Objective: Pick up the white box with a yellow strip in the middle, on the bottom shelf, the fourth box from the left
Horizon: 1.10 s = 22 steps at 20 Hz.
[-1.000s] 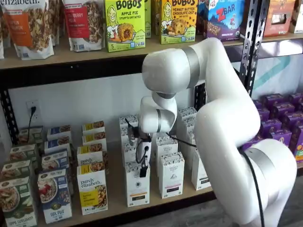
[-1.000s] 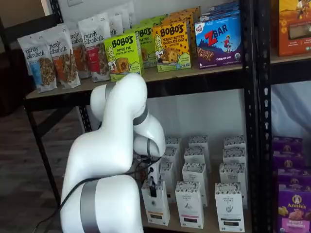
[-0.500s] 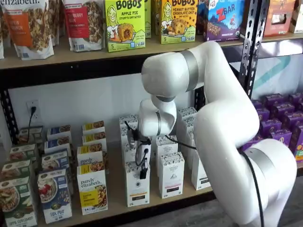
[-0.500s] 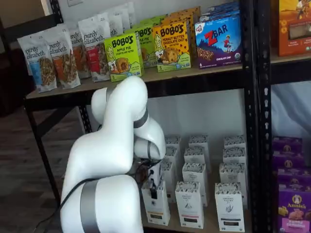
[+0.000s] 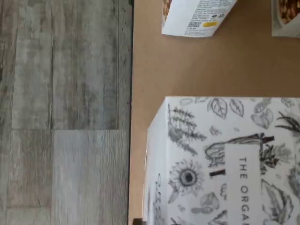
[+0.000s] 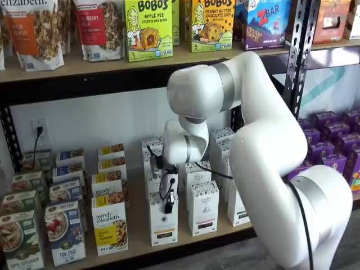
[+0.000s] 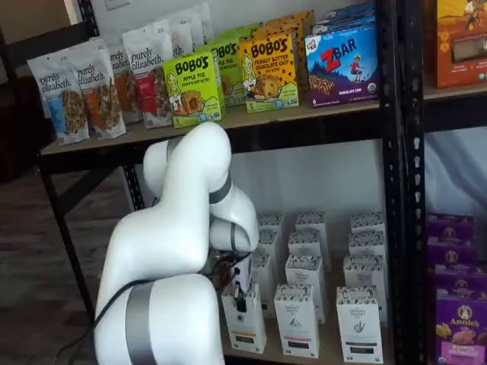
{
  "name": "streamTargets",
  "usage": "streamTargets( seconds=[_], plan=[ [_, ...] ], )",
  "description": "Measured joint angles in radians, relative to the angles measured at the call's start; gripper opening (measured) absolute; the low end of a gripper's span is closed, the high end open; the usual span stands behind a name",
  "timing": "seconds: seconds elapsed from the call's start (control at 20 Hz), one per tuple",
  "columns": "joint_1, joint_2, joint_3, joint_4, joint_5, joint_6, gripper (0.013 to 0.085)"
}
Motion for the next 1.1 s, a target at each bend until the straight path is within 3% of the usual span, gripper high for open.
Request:
streamTargets(
  seconds=[0.6,1.1],
  plan=[
    [0.001,0.001,-0.01,0.004,0.008,-0.001,0.069],
    [0.001,-0.009,-0.004,0.01,0.013,-0.006,0.049]
  ],
)
